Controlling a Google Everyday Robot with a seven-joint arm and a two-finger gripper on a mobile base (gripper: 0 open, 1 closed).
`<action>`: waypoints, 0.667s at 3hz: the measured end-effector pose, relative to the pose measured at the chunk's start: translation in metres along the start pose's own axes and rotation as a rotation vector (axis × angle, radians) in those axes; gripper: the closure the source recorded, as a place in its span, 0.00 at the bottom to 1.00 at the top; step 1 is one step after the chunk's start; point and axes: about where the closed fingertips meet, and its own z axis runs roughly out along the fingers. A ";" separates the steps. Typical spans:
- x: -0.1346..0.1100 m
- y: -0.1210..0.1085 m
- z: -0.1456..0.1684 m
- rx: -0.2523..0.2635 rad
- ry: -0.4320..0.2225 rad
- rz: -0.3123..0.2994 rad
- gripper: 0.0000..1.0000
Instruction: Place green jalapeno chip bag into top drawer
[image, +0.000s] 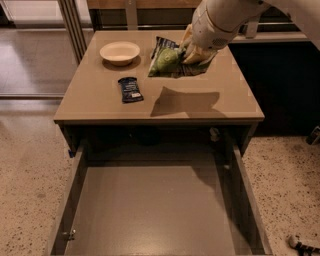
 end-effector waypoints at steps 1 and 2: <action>-0.010 0.036 -0.005 -0.021 -0.020 0.002 1.00; -0.016 0.068 -0.007 -0.043 -0.040 0.009 1.00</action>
Offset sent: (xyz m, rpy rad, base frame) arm -0.0712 0.0050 -0.0314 0.0301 0.0529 0.0316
